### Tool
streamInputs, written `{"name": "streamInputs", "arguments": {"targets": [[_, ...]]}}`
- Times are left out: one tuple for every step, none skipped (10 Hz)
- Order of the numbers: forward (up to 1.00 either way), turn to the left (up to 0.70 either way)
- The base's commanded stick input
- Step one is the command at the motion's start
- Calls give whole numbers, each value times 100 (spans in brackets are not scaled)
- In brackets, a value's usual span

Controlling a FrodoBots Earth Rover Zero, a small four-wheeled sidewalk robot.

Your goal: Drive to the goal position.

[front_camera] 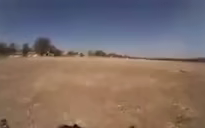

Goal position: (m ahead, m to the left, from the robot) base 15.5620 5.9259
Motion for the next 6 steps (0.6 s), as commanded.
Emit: {"name": "streamInputs", "arguments": {"targets": [[70,-8],[70,-27],[70,-27],[70,-27],[70,-7],[70,0]]}}
